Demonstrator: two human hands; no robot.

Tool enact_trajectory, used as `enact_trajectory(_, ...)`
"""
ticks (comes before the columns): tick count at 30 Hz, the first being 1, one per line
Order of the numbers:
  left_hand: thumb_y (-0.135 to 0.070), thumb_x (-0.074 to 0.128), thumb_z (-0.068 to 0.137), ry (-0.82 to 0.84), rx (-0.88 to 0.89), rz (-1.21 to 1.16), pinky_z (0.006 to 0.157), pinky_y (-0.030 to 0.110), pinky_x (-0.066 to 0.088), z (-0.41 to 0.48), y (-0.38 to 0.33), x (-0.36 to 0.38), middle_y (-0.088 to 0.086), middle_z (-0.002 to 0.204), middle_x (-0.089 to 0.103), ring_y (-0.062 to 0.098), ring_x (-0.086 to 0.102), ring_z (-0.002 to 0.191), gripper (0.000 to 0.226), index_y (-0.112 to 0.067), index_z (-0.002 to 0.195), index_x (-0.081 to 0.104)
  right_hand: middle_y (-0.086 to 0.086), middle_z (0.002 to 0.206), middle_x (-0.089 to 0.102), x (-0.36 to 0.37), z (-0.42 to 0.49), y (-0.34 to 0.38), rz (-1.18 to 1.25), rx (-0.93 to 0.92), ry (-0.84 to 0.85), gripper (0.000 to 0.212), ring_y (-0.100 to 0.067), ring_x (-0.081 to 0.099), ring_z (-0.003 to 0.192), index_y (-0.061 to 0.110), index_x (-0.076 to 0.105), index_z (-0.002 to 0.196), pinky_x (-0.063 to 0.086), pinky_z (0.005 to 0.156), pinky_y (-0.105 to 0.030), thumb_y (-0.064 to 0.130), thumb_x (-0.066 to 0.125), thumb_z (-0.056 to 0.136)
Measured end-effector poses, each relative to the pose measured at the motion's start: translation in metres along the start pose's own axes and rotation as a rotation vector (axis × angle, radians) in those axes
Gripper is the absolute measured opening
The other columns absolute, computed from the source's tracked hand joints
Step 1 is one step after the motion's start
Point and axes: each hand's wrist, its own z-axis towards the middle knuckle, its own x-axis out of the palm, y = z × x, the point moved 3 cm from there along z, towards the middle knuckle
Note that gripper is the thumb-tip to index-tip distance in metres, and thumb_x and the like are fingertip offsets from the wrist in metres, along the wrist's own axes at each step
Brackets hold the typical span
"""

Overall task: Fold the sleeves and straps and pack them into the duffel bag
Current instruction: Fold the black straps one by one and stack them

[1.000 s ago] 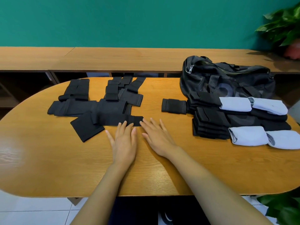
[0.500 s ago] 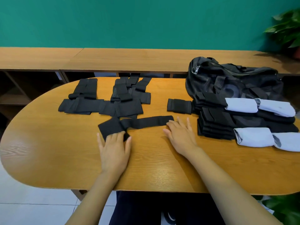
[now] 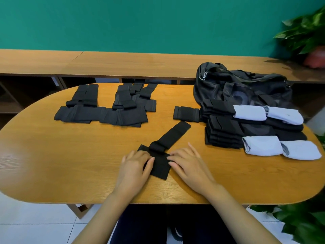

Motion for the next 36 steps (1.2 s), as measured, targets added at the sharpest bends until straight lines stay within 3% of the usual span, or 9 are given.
enact_trajectory(6, -0.054, 0.037, 0.097, 0.081, 0.163, -0.193, 0.086, 0.02, 0.033, -0.01, -0.014, 0.003, -0.02, 0.098, 0.071, -0.006, 0.053, 0.094, 0.045, -0.03, 0.097, 0.075, 0.015, 0.107, 0.069, -0.01, -0.017, -0.025, -0.062, 0.054, -0.154, 0.038, -0.004, 0.054, 0.105, 0.027, 0.075, 0.102, 0.027, 0.116, -0.04, 0.041, 0.04, 0.099)
enact_trajectory(9, -0.056, 0.029, 0.099, -0.026, 0.082, -0.312, 0.086, 0.028, 0.04, 0.001, -0.014, -0.001, -0.019, 0.091, 0.067, -0.002, 0.053, 0.095, 0.052, -0.027, 0.097, 0.073, 0.014, 0.104, 0.07, -0.015, -0.026, -0.039, -0.055, 0.082, -0.212, 0.036, -0.005, 0.055, 0.104, 0.023, 0.076, 0.1, 0.034, 0.112, -0.043, 0.04, 0.044, 0.098)
enact_trajectory(11, -0.054, 0.024, 0.099, -0.012, 0.013, -0.311, 0.092, 0.032, 0.038, 0.02, -0.014, -0.001, -0.018, 0.104, 0.064, 0.0, 0.05, 0.105, 0.052, -0.029, 0.11, 0.068, 0.013, 0.106, 0.07, -0.015, -0.03, -0.043, -0.036, 0.079, -0.212, 0.036, -0.005, 0.055, 0.106, 0.023, 0.076, 0.1, 0.034, 0.112, -0.043, 0.04, 0.044, 0.099)
enact_trajectory(15, -0.056, 0.014, 0.102, 0.343, 0.071, -0.321, 0.115, 0.03, 0.01, 0.055, -0.022, 0.017, -0.026, 0.145, 0.042, -0.004, 0.019, 0.141, 0.055, -0.037, 0.14, 0.049, 0.012, 0.105, 0.07, -0.014, -0.031, -0.043, -0.006, 0.063, -0.231, 0.035, -0.006, 0.055, 0.106, 0.021, 0.076, 0.098, 0.036, 0.11, -0.046, 0.039, 0.046, 0.098)
enact_trajectory(17, -0.053, 0.014, 0.103, 0.472, 0.105, -0.336, 0.117, 0.029, -0.006, 0.066, -0.023, 0.028, -0.026, 0.15, 0.036, -0.005, 0.007, 0.145, 0.053, -0.037, 0.143, 0.046, 0.013, 0.103, 0.069, -0.015, -0.032, -0.043, 0.01, 0.057, -0.239, 0.035, -0.005, 0.055, 0.106, 0.02, 0.076, 0.097, 0.036, 0.11, -0.044, 0.039, 0.047, 0.098)
enact_trajectory(19, -0.052, 0.012, 0.102, 0.55, 0.117, -0.29, 0.118, 0.033, -0.013, 0.071, -0.023, 0.036, -0.023, 0.15, 0.039, -0.003, 0.009, 0.146, 0.055, -0.036, 0.14, 0.049, 0.013, 0.1, 0.069, -0.016, -0.034, -0.042, 0.021, 0.033, -0.239, 0.034, -0.005, 0.056, 0.104, 0.02, 0.077, 0.091, 0.034, 0.111, -0.04, 0.039, 0.048, 0.098)
enact_trajectory(22, -0.057, 0.009, 0.1, 0.485, 0.109, -0.187, 0.121, 0.039, -0.008, 0.07, -0.021, 0.035, -0.017, 0.136, 0.056, -0.001, 0.029, 0.139, 0.066, -0.032, 0.128, 0.062, 0.012, 0.096, 0.068, -0.017, -0.036, -0.041, 0.035, 0.005, -0.229, 0.034, -0.005, 0.056, 0.101, 0.021, 0.076, 0.085, 0.034, 0.11, -0.038, 0.039, 0.049, 0.098)
enact_trajectory(26, -0.062, 0.003, 0.094, 0.308, 0.136, -0.045, 0.12, 0.031, -0.003, 0.053, -0.006, 0.018, -0.016, 0.116, 0.068, -0.004, 0.04, 0.126, 0.076, -0.031, 0.115, 0.07, 0.013, 0.094, 0.067, -0.017, -0.037, -0.041, 0.075, -0.015, -0.219, 0.033, -0.004, 0.056, 0.1, 0.022, 0.075, 0.082, 0.037, 0.108, -0.039, 0.039, 0.051, 0.097)
enact_trajectory(36, -0.067, 0.001, 0.093, 0.452, 0.109, -0.091, 0.119, 0.048, -0.014, 0.075, 0.005, 0.029, -0.02, 0.153, 0.035, 0.005, 0.003, 0.149, 0.075, -0.034, 0.144, 0.045, 0.016, 0.1, 0.067, -0.013, -0.024, -0.035, 0.012, -0.034, -0.127, 0.035, -0.004, 0.053, 0.107, 0.026, 0.076, 0.089, 0.025, 0.114, -0.033, 0.043, 0.046, 0.098)
